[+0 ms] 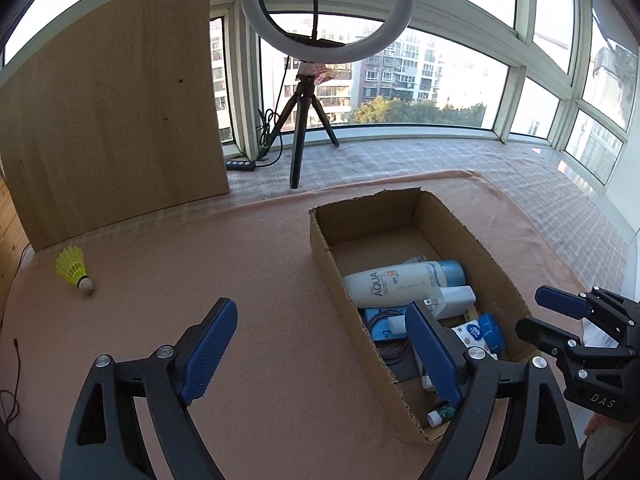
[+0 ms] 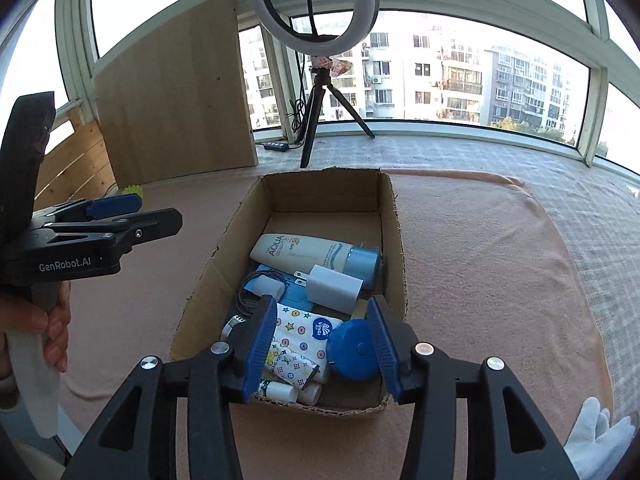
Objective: Organize objects
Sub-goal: 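Open both tools to drop the rubber bands and eraser into the box, then move the right tool to the yellow shuttlecock and grasp its cork base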
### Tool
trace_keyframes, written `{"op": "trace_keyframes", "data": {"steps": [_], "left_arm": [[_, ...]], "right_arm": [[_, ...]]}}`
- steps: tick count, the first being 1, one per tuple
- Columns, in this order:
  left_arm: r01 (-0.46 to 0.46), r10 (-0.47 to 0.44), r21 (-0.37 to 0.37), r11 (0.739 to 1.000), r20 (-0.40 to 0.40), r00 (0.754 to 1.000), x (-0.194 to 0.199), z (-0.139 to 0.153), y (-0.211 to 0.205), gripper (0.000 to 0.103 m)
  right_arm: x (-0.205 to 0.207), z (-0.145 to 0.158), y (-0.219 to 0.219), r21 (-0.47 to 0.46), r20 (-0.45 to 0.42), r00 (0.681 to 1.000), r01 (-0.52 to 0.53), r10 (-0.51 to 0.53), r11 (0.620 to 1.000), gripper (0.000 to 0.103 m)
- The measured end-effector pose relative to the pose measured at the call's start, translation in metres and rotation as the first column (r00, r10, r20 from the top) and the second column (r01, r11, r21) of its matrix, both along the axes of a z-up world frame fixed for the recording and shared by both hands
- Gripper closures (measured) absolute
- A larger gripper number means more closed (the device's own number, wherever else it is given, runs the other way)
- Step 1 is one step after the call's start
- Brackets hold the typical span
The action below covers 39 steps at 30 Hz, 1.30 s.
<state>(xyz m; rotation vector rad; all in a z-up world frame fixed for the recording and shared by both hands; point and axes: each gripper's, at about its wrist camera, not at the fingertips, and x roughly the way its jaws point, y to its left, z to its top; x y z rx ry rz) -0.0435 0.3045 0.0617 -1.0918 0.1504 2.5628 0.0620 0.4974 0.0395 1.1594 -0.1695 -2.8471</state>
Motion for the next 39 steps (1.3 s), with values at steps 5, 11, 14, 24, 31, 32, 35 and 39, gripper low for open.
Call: {"op": "trace_keyframes", "data": {"steps": [5,11,14,24,31,32,35,39], "left_arm": [[-0.065,0.065,0.008,0.998,-0.005,0.998,0.005,0.001,-0.059,0.012],[-0.155,0.156,0.039,0.987,-0.007,0.988,0.013,0.001,-0.153,0.010],[-0.231,0.230,0.067,0.971,0.015,0.973,0.014,-0.002,-0.206,0.010],[-0.448,0.444,0.112,0.887,0.062,0.894,0.044,-0.025,-0.368,0.008],[-0.503,0.486,0.139,0.853,0.138,0.863,0.074,-0.059,-0.430,0.008],[-0.504,0.486,0.137,0.853,0.141,0.862,0.078,-0.062,-0.433,0.008],[-0.504,0.486,0.135,0.853,0.143,0.862,0.086,-0.066,-0.443,0.008],[-0.519,0.502,0.139,0.844,0.136,0.854,0.092,-0.067,-0.448,0.008]], "right_arm": [[-0.006,0.007,-0.027,0.019,-0.021,1.000,0.009,-0.008,1.000,0.049],[-0.025,0.014,-0.090,0.039,-0.012,1.000,-0.023,0.023,0.999,0.043],[-0.041,0.014,-0.136,0.045,0.003,0.997,-0.083,0.083,0.996,0.039],[-0.132,-0.031,-0.295,0.035,0.123,0.930,-0.353,0.347,0.935,0.038],[-0.234,-0.070,-0.387,0.099,0.185,0.869,-0.481,0.459,0.871,0.038],[-0.249,-0.074,-0.396,0.103,0.188,0.864,-0.490,0.466,0.866,0.038],[-0.282,-0.085,-0.416,0.143,0.204,0.859,-0.500,0.469,0.854,0.038],[-0.301,-0.090,-0.429,0.107,0.208,0.823,-0.556,0.528,0.824,0.045]]}}
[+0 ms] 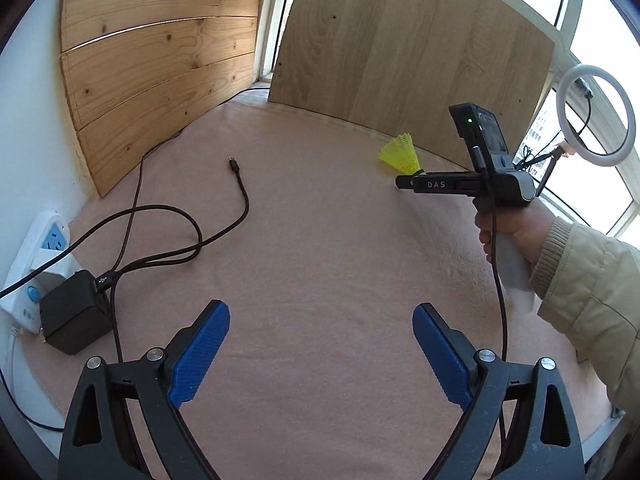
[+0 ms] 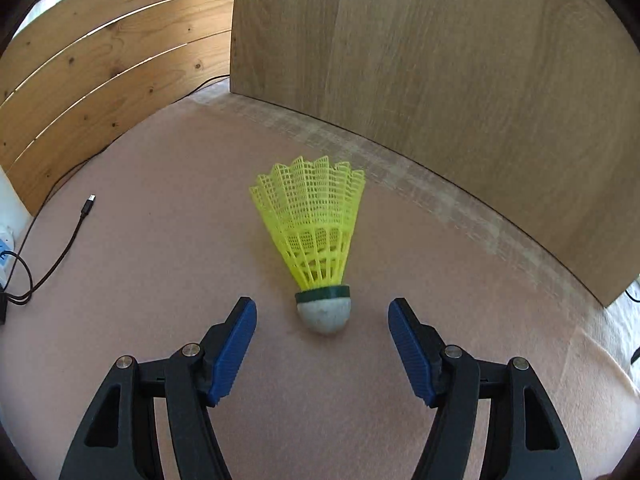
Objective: Organize objects
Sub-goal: 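Move the right tool to the yellow shuttlecock and grasp its cork base, then grasp the shuttlecock feathers with the left tool while the right tool holds the cork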
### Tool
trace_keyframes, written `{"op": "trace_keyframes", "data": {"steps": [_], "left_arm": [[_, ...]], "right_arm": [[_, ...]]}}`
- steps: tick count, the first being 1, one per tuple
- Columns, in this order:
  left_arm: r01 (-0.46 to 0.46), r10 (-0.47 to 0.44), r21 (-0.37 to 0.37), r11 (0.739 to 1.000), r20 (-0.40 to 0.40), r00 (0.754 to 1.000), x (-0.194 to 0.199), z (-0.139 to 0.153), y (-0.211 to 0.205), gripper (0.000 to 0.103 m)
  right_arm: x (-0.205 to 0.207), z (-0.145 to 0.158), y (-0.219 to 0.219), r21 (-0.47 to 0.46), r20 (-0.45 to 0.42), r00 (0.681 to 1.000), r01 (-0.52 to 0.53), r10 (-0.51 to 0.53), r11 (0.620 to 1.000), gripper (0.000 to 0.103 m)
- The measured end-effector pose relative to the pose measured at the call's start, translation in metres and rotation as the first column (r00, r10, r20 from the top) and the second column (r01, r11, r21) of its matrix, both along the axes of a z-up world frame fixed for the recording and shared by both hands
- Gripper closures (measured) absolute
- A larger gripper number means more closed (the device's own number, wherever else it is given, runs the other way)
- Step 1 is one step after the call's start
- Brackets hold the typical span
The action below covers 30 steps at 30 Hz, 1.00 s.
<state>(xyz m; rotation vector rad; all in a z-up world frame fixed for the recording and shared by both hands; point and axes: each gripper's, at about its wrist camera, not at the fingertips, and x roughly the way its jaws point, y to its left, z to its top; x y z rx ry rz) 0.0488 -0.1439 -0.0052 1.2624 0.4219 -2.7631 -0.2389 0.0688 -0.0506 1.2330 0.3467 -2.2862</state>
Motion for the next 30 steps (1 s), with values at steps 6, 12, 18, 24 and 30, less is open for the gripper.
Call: {"op": "trace_keyframes", "data": {"steps": [6,12,18,24,30], "left_arm": [[-0.021,0.021,0.010,1.000,-0.029,0.999,0.002,-0.004,-0.005,0.008],[0.185,-0.185,0.002,0.983,-0.064,0.981,-0.005,-0.021,0.015,0.008],[0.544,-0.545,-0.039,0.838,-0.073,0.835,0.010,-0.036,0.074,0.012],[0.620,-0.626,-0.089,0.779,-0.082,0.775,0.016,-0.039,0.106,0.027],[0.660,-0.661,-0.040,0.750,-0.066,0.748,0.009,-0.041,0.107,0.068]], "right_arm": [[0.051,0.013,-0.004,-0.006,0.020,0.975,-0.221,0.221,0.975,0.079],[0.161,0.017,0.008,-0.077,0.144,0.777,-0.608,0.613,0.790,0.079],[0.221,0.006,0.033,-0.028,0.167,0.629,-0.766,0.759,0.642,0.079],[0.233,0.007,0.041,0.054,0.116,0.626,-0.779,0.771,0.625,0.070],[0.235,0.011,0.033,0.049,0.090,0.627,-0.778,0.773,0.626,0.067]]}}
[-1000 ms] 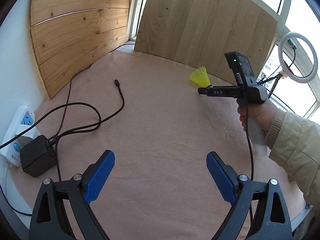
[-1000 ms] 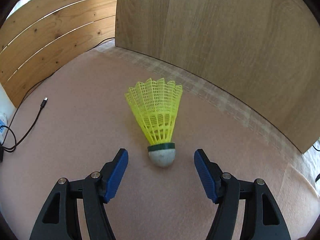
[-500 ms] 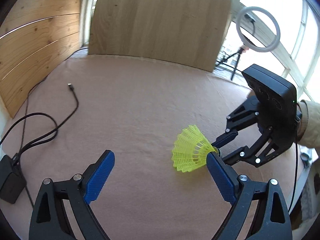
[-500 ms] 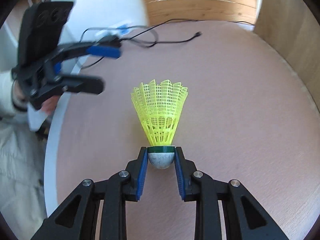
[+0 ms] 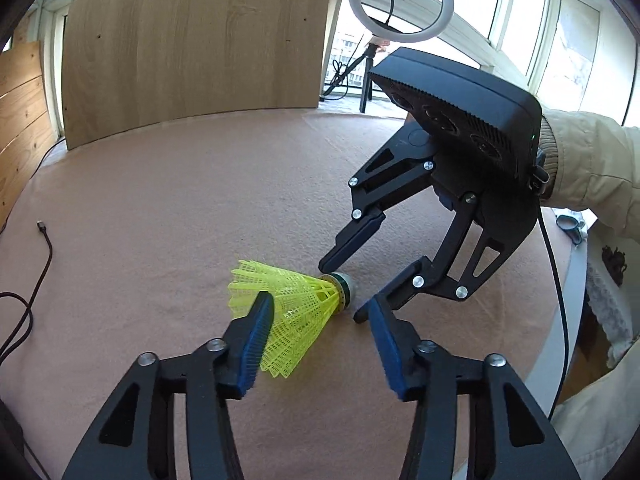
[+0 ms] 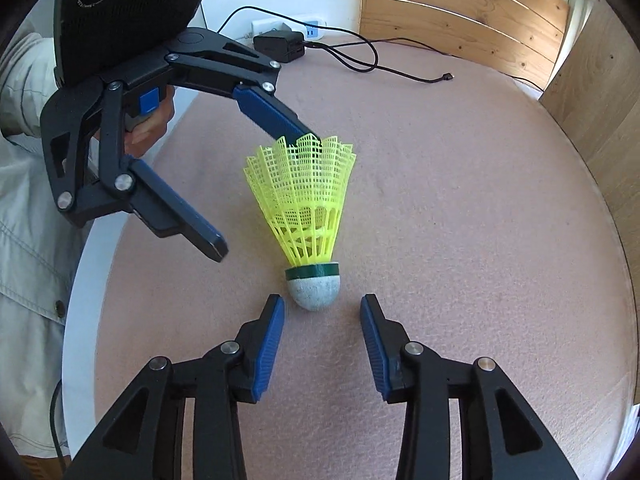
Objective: Organize objects
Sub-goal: 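Grasp the shuttlecock feathers with the left tool while the right tool holds the cork, then carry the shuttlecock with both tools over the box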
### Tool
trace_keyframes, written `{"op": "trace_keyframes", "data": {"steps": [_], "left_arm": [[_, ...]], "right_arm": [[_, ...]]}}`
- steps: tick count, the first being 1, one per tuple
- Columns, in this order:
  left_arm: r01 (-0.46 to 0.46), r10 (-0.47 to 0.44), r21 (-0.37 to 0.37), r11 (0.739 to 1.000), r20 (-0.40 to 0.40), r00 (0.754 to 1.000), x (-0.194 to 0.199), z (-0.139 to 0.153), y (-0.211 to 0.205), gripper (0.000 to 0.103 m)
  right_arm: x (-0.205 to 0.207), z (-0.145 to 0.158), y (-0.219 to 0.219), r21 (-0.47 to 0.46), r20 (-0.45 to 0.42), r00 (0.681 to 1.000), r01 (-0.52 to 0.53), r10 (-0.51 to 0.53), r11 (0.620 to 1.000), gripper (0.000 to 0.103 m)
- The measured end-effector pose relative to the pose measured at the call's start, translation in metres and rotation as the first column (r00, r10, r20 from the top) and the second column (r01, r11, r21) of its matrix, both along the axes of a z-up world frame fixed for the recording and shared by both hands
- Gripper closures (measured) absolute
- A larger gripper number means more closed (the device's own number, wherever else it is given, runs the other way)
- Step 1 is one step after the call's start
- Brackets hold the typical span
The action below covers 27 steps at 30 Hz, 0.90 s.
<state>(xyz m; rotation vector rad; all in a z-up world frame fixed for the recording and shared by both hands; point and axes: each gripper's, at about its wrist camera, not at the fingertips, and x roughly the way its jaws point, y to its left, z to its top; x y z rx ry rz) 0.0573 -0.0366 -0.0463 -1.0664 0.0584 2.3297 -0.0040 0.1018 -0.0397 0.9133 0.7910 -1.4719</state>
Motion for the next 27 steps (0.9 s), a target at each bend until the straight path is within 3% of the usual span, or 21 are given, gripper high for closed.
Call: {"op": "trace_keyframes", "data": {"steps": [3,6,18,27], "left_arm": [[0.041,-0.040,-0.030,0.999,0.015,0.999,0.001,-0.005,0.004,0.092],[0.060,-0.060,-0.010,0.998,0.012,0.998,0.005,-0.002,0.004,0.098],[0.092,-0.091,0.016,0.996,-0.056,0.994,0.014,0.058,0.005,0.100],[0.111,-0.110,-0.001,0.994,-0.098,0.989,0.009,0.089,0.029,0.100]], "right_arm": [[0.002,0.000,-0.007,0.019,0.016,1.000,-0.017,0.017,1.000,0.067],[0.002,0.003,-0.004,0.027,0.028,1.000,-0.009,0.008,1.000,0.079],[0.020,0.061,0.012,-0.025,-0.075,0.997,-0.011,0.009,1.000,0.079],[0.029,0.090,0.038,-0.048,-0.140,0.990,0.024,-0.031,0.999,0.079]]}}
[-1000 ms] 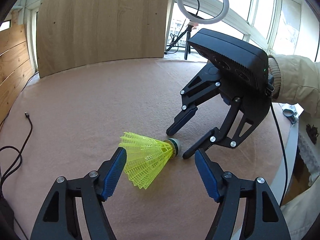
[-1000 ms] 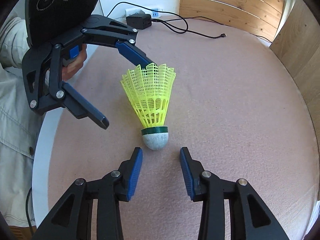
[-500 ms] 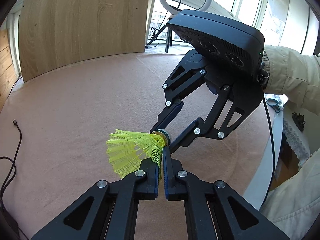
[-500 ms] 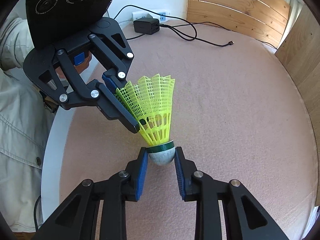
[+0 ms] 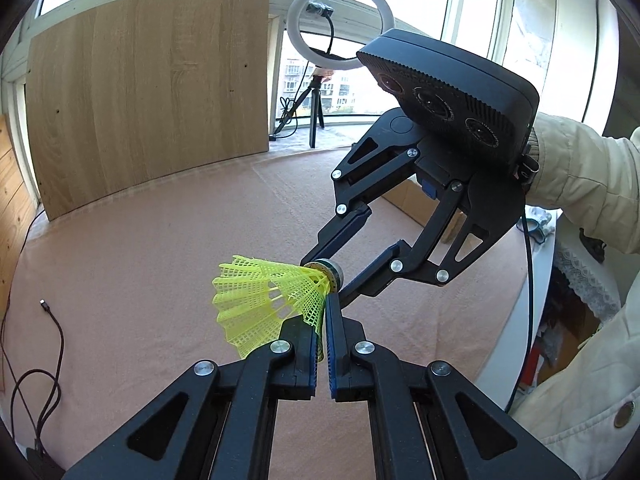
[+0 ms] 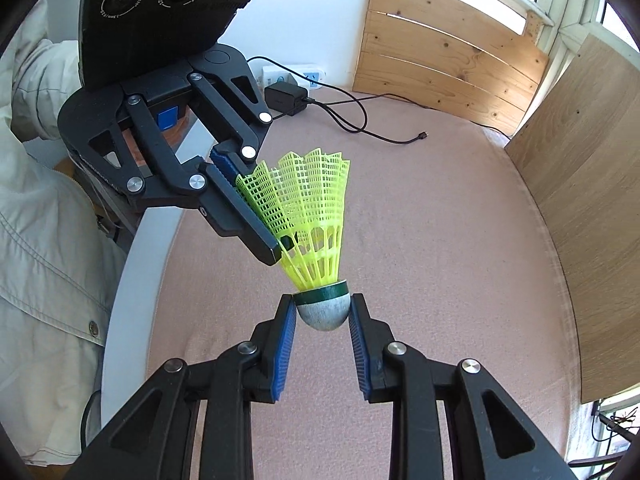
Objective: Organize objects
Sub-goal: 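Carry the shuttlecock with both tools over the box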
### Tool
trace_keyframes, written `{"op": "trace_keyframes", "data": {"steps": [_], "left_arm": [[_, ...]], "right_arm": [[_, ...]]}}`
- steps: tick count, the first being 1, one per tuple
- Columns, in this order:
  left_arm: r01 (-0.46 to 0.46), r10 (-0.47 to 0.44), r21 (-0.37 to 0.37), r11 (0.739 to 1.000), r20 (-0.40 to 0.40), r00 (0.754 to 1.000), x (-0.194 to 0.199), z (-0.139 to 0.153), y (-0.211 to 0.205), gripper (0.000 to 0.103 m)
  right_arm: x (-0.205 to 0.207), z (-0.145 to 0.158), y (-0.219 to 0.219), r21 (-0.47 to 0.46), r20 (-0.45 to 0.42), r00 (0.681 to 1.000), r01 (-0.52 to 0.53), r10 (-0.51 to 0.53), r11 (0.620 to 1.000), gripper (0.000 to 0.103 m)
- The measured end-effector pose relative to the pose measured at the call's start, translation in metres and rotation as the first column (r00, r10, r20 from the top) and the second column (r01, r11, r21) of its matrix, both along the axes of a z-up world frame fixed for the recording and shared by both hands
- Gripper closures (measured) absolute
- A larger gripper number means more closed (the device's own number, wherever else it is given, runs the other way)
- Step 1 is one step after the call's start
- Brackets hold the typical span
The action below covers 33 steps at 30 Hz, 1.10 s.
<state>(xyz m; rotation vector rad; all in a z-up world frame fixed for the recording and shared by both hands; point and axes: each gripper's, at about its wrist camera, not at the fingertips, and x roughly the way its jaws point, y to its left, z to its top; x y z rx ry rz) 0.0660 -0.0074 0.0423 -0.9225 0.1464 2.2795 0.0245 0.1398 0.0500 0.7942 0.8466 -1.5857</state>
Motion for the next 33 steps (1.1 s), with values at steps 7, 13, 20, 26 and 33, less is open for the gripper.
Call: {"op": "trace_keyframes", "data": {"steps": [7,13,20,26,33], "left_arm": [[0.049,-0.049,-0.026,0.998,-0.017,0.999,-0.006,0.016,0.035,0.100],[0.107,-0.108,-0.053,0.993,-0.027,0.994,-0.006,0.025,0.069,0.100],[0.183,-0.186,-0.076,0.980,-0.033,0.982,-0.019,0.032,0.124,0.100],[0.260,-0.264,-0.090,0.961,-0.037,0.964,-0.033,0.036,0.189,0.100],[0.361,-0.367,-0.108,0.926,-0.039,0.929,-0.042,0.039,0.270,0.100]], "right_arm": [[0.004,0.011,0.026,-0.021,-0.030,0.998,0.048,-0.048,0.999,0.079],[0.006,0.017,0.058,-0.040,-0.050,0.994,0.100,-0.102,0.994,0.079],[0.009,0.024,0.107,-0.067,-0.072,0.981,0.176,-0.181,0.982,0.079],[0.016,0.029,0.167,-0.084,-0.084,0.960,0.259,-0.266,0.962,0.079],[0.027,0.035,0.246,-0.097,-0.097,0.925,0.358,-0.366,0.929,0.079]]}}
